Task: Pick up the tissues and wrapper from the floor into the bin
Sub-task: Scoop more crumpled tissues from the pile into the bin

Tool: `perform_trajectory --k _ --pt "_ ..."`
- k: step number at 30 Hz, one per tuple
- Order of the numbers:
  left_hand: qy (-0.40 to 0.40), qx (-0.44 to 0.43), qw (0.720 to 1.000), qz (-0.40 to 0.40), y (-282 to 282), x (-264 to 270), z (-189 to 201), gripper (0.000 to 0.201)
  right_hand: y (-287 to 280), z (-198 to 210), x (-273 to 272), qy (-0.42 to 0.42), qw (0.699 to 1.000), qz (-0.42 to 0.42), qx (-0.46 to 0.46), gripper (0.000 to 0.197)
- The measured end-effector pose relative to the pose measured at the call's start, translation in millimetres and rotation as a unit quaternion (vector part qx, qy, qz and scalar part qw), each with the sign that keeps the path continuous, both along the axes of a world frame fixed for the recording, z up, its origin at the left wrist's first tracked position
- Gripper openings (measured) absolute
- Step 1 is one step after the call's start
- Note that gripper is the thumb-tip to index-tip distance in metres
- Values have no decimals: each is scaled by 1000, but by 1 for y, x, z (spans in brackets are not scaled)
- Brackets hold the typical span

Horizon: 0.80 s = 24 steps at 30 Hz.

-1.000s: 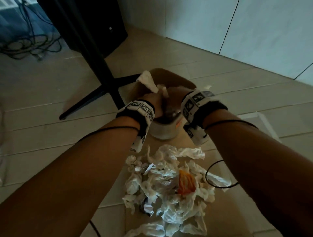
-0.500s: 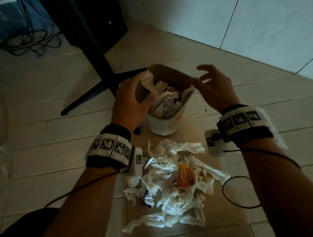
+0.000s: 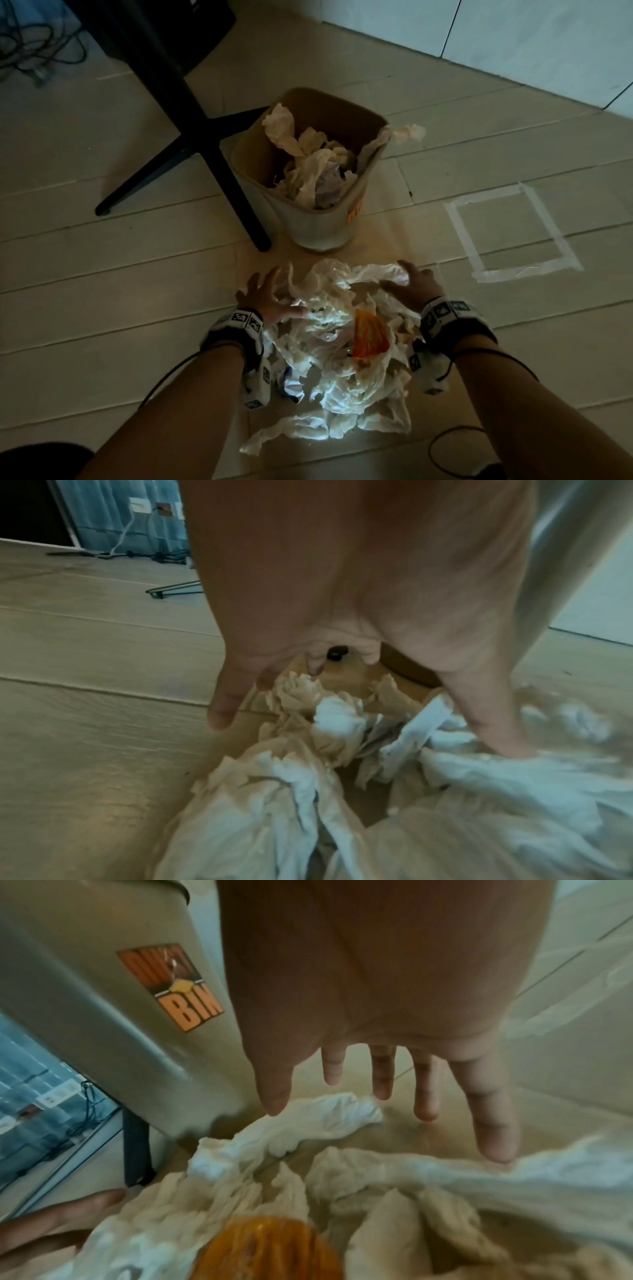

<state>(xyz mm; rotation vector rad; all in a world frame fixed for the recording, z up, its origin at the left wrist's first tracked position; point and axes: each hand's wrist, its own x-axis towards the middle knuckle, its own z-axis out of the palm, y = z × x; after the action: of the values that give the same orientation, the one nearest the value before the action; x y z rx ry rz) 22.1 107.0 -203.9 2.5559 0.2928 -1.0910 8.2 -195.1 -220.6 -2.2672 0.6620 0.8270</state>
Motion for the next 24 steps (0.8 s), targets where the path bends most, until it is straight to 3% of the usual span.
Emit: perform_trajectory --k 5,11,17,20,24 --pt "8 -20 998 -62 -22 -5 -10 140 26 -9 3 -2 1000 18 13 78" --pt "-16 -21 991 -134 -69 -8 -8 136 49 -9 -3 -8 994 98 46 59" --pt "-45 -50 987 -145 -91 -20 -16 109 63 -12 -14 -14 986 50 160 44" --pt "-69 -85 988 -110 -96 -28 -15 98 61 -14 -19 -29 975 -20 220 51" --pt "-150 -110 981 -54 -99 -33 7 69 63 32 -23 -56 951 -114 283 31"
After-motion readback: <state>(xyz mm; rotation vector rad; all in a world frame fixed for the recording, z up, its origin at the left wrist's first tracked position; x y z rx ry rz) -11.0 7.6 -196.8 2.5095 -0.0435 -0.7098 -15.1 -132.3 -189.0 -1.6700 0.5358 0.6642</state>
